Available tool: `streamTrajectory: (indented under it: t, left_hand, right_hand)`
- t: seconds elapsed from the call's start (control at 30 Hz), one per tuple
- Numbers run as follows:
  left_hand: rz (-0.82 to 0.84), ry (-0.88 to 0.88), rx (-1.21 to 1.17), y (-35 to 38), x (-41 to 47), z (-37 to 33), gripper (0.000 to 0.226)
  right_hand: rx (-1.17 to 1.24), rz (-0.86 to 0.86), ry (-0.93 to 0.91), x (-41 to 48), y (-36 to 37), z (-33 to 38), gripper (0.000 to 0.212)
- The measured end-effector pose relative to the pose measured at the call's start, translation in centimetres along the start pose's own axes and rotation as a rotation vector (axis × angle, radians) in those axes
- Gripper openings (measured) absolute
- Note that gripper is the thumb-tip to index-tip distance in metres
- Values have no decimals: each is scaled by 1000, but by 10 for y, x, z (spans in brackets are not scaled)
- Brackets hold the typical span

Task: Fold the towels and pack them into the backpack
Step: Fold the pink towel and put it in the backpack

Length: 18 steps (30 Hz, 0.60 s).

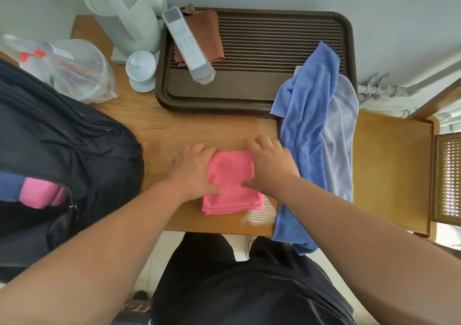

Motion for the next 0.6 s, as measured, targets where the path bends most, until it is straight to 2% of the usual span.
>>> streamTrajectory:
  t: [0.1, 0.2, 0.27, 0.37, 0.47, 0.53, 0.6]
  left_hand:
    - [12, 28, 108, 7, 0, 1, 118]
    - [-14, 40, 121, 8, 5, 0, 105]
    - [-23, 49, 113, 5, 8, -3, 83]
    - [-90, 82, 76, -3, 10, -9, 36]
    - [-190, 92, 20, -10, 13, -13, 23]
    - [-263, 123, 38, -10, 14, -11, 16]
    - [-275, 162, 69, -3, 11, -6, 26]
  right_hand:
    - [-155, 78, -66, 10, 9, -3, 89]
    - [-218, 110, -109, 16, 7, -4, 89]
    - [-244, 125, -138, 20, 4, -1, 78]
    - [-252, 118, -181, 26, -1, 3, 58]
    - [-150, -50, -178, 29, -2, 3, 27]
    - [-73, -222, -173, 26, 3, 0, 24]
    - [-44, -259, -227, 18, 10, -6, 31]
Point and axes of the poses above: each hand's wrist, its own x-axis towards the middle knuckle, its own y-axis out of the palm, z = x × y, the point moved 1 cm from there along x, towards the middle knuckle, and after that the axes turned 1 degree about -y, right-handed, at the moved point
